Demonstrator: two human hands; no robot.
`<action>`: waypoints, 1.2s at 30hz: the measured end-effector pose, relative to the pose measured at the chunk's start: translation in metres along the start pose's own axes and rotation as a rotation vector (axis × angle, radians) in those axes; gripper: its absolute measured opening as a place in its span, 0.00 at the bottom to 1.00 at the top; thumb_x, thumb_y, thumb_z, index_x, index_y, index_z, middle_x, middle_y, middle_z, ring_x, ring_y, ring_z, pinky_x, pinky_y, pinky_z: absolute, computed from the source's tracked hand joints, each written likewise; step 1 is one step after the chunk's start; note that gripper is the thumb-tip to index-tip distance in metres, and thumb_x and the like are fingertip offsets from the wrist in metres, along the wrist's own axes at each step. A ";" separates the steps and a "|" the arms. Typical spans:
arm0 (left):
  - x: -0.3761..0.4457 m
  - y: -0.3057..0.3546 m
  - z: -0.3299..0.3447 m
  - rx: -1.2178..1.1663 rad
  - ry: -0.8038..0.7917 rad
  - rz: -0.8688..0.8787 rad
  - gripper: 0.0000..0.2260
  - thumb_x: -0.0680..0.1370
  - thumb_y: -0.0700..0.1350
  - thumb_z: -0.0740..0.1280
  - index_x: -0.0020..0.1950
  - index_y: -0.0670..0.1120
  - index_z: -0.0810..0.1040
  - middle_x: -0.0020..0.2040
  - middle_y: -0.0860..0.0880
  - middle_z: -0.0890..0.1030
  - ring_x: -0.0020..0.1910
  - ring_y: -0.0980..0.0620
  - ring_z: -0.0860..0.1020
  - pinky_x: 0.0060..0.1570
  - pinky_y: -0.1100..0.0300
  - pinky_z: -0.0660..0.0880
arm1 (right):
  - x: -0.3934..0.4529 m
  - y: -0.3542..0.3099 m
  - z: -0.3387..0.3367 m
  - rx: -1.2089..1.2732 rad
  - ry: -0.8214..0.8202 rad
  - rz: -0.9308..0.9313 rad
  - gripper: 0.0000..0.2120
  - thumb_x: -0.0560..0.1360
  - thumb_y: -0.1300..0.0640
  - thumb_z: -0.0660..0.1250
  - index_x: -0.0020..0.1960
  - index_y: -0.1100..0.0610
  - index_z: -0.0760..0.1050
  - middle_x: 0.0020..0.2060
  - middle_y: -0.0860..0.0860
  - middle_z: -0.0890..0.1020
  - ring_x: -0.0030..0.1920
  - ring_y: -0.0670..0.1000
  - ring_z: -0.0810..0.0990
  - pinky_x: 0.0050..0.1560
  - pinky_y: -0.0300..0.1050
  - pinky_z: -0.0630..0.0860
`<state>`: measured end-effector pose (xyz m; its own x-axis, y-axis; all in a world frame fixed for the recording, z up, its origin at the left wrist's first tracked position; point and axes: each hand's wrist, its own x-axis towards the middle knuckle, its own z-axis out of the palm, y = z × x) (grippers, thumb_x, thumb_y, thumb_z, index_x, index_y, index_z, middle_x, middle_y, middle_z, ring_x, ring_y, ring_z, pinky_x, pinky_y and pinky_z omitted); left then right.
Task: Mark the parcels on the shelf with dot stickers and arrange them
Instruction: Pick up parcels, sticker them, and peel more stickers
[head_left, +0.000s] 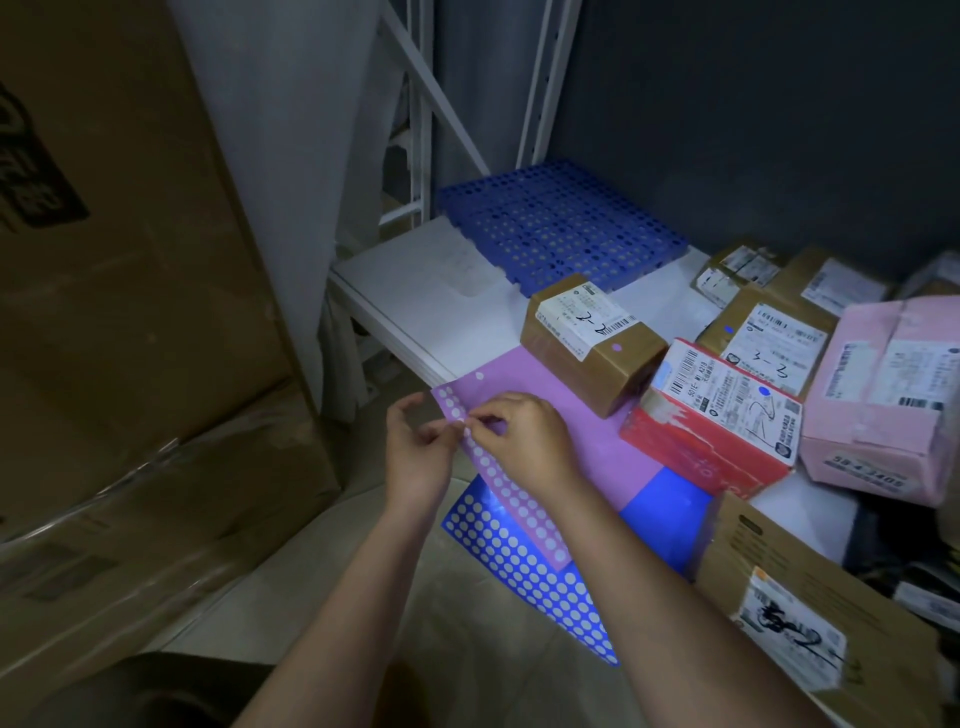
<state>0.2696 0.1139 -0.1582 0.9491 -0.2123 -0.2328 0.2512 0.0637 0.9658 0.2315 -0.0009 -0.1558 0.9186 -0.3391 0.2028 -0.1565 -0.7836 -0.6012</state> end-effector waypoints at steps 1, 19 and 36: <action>0.000 0.000 0.000 0.005 -0.001 -0.002 0.20 0.75 0.31 0.66 0.61 0.46 0.65 0.37 0.49 0.80 0.30 0.64 0.78 0.42 0.66 0.74 | 0.000 0.000 0.001 -0.011 0.008 0.000 0.04 0.71 0.55 0.71 0.41 0.56 0.83 0.39 0.50 0.83 0.41 0.53 0.79 0.40 0.50 0.77; -0.005 0.006 -0.003 0.013 -0.029 -0.052 0.18 0.76 0.32 0.66 0.63 0.42 0.66 0.38 0.49 0.81 0.37 0.56 0.79 0.47 0.61 0.76 | -0.003 -0.002 0.000 -0.005 0.029 -0.010 0.04 0.72 0.56 0.71 0.43 0.56 0.84 0.41 0.50 0.83 0.41 0.52 0.80 0.40 0.48 0.77; -0.037 0.016 0.009 0.701 0.102 0.196 0.19 0.75 0.46 0.68 0.65 0.48 0.71 0.66 0.43 0.67 0.66 0.42 0.63 0.63 0.52 0.64 | -0.080 -0.003 -0.040 0.328 0.478 0.162 0.03 0.72 0.59 0.71 0.43 0.53 0.82 0.39 0.44 0.81 0.38 0.44 0.80 0.42 0.42 0.78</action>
<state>0.2371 0.1138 -0.1334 0.9856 -0.1674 -0.0246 -0.0735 -0.5547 0.8288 0.1438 0.0081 -0.1392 0.6155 -0.6967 0.3684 -0.0905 -0.5269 -0.8451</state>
